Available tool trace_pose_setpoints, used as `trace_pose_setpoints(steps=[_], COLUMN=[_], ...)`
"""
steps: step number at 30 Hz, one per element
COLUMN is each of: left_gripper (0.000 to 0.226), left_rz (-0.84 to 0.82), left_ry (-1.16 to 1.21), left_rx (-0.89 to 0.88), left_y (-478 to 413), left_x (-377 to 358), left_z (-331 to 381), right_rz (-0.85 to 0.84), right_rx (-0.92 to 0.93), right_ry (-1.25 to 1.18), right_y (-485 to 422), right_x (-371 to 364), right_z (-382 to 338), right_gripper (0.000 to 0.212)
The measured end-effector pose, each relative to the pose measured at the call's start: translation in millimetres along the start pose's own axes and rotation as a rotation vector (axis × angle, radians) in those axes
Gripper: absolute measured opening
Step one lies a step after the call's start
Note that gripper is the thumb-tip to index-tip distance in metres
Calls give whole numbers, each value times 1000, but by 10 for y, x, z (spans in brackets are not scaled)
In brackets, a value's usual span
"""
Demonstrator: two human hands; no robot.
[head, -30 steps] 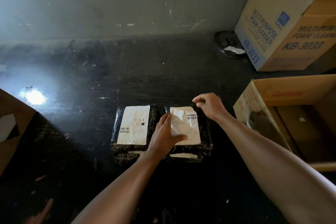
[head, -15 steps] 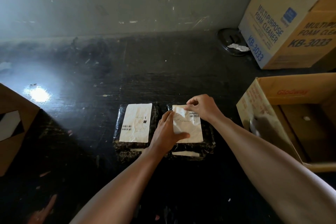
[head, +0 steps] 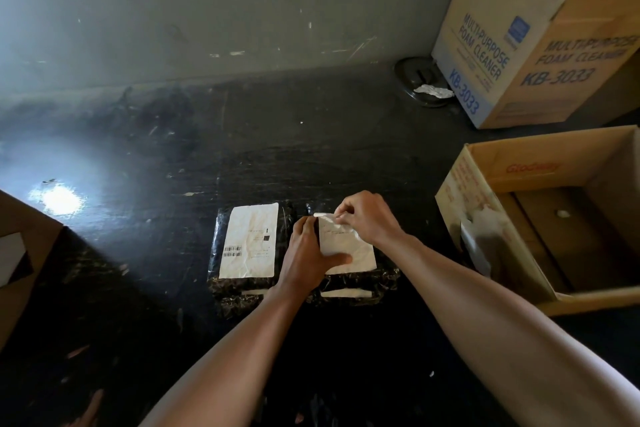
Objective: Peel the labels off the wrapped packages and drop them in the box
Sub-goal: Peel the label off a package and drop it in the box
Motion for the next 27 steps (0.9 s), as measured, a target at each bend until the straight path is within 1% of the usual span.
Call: trace_pose_setpoints(steps=[7, 9, 13, 17, 22, 27], left_gripper=[120, 120, 120, 110, 104, 100], left_rz=[-13, -9, -81, -195, -206, -210], left_ry=[-14, -35, -94, -238, -269, -307], left_rx=[33, 15, -82, -235, -256, -289], left_y=[4, 9, 46, 70, 60, 62], left_x=[9, 27, 69, 106, 139, 165], left_z=[-9, 10, 7, -55, -35, 20], right_rz=[-57, -35, -2, 34, 27, 44], right_rx=[56, 48, 37, 20, 16, 10], right_ry=[-135, -153, -160, -166, -176, -208], right_y=[267, 322, 423, 519, 582, 661], right_x=[210, 285, 307, 270, 315, 516], right_z=[-37, 0, 28, 37, -12, -70], right_gripper=[10, 11, 13, 14, 14, 14])
Point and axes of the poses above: each hand's wrist, its own y-axis away from the middle knuckle, its own x-axis out of the back of the hand, z = x × y, the point moved 4 cm from there along -y, towards the middle knuckle, and after that the axes turned 11 degrees about x, right-handed, at the moved point
